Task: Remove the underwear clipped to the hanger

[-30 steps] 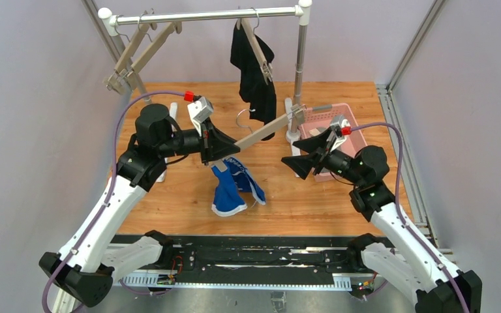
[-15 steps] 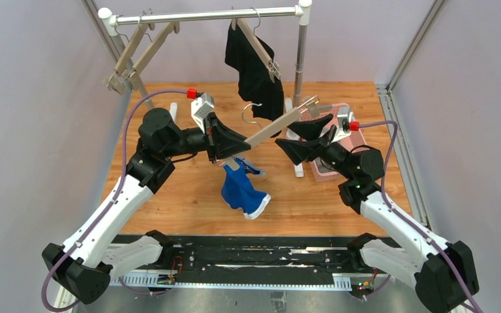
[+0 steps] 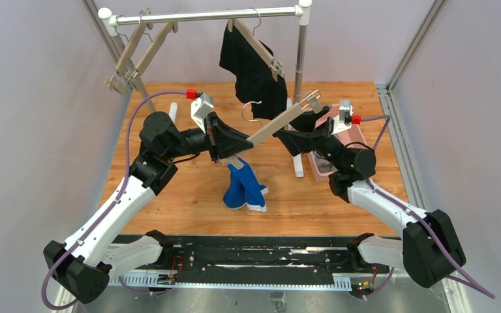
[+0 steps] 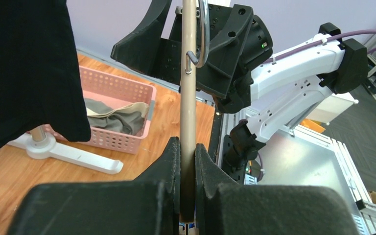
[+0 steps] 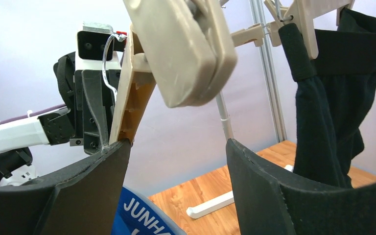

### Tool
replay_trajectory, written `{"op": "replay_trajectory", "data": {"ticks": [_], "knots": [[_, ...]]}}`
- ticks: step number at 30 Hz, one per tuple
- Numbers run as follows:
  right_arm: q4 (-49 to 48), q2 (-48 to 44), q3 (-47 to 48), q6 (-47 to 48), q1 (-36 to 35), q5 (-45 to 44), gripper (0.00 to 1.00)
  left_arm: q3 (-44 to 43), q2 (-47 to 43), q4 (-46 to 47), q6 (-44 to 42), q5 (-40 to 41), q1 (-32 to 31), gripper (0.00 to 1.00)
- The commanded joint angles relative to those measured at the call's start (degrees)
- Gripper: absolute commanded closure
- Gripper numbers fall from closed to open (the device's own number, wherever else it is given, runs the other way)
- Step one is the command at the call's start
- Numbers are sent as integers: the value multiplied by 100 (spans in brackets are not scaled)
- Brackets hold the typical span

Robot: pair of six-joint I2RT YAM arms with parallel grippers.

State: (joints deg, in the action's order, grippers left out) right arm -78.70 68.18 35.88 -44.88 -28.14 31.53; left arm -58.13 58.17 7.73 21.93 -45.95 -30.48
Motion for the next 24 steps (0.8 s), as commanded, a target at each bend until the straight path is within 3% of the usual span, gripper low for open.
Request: {"op": "replay_trajectory", "data": {"ticks": [1, 13, 24], "knots": [[-651, -72, 164, -205, -92, 152, 27, -27, -24, 232, -32, 104, -69, 100], [517, -939, -131, 390, -99, 224, 28, -350, -27, 238, -31, 179, -64, 100], [96, -624, -78, 261, -131, 143, 28, -182, -30, 341, -20, 2, -178, 100]]}}
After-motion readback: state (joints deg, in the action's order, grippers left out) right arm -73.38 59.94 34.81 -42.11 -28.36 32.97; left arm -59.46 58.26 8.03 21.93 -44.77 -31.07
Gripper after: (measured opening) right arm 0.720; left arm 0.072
